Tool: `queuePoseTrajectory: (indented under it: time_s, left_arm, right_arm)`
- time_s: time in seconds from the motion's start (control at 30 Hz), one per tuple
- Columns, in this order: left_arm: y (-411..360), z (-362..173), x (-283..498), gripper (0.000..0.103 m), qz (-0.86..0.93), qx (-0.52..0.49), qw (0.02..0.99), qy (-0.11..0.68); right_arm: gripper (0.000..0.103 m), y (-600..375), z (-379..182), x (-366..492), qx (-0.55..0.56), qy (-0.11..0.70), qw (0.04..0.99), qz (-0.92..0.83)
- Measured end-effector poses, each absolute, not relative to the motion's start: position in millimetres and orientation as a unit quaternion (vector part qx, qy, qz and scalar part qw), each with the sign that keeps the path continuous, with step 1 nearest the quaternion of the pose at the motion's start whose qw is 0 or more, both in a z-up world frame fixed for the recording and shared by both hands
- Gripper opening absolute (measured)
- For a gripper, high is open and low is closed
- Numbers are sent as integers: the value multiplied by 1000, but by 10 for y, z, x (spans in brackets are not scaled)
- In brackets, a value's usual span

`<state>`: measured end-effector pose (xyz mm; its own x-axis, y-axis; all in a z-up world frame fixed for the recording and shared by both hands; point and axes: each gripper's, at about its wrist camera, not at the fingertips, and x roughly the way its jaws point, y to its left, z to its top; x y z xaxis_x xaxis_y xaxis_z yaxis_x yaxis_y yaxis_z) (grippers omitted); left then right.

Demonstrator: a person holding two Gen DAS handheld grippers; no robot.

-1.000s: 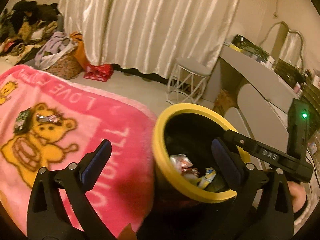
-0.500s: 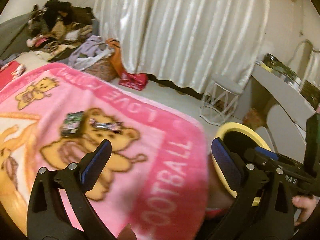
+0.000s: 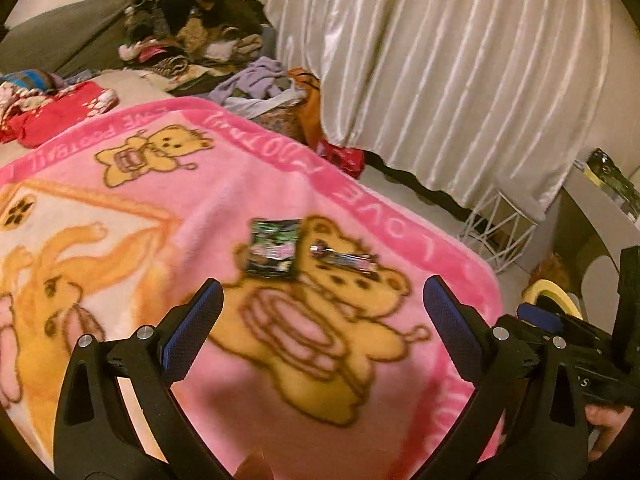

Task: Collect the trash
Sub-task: 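Move both open tools back over the green candy pack and chocolate wrapper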

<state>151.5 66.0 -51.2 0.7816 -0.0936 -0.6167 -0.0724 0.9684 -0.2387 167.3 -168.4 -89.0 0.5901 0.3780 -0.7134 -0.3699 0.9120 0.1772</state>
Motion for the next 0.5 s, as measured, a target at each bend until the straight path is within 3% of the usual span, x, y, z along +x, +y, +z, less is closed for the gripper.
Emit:
queuePoseTrajectory:
  time_s: [0.17,0.3,0.5]
  left_arm:
    - [937,-631,1636,91,8,-140,929,341]
    - [1115,-740,1770,73,14,-155,922,354]
    - [1316,-937,1996,57,-7,-200,902,382]
  right_arm:
    - [68,-1338,-966,1987,-17,406,884,230]
    - [68,-1046,-1027,2211,-48,407,878,247]
    - [68,-709,-1205,2480,-87,415,868,259]
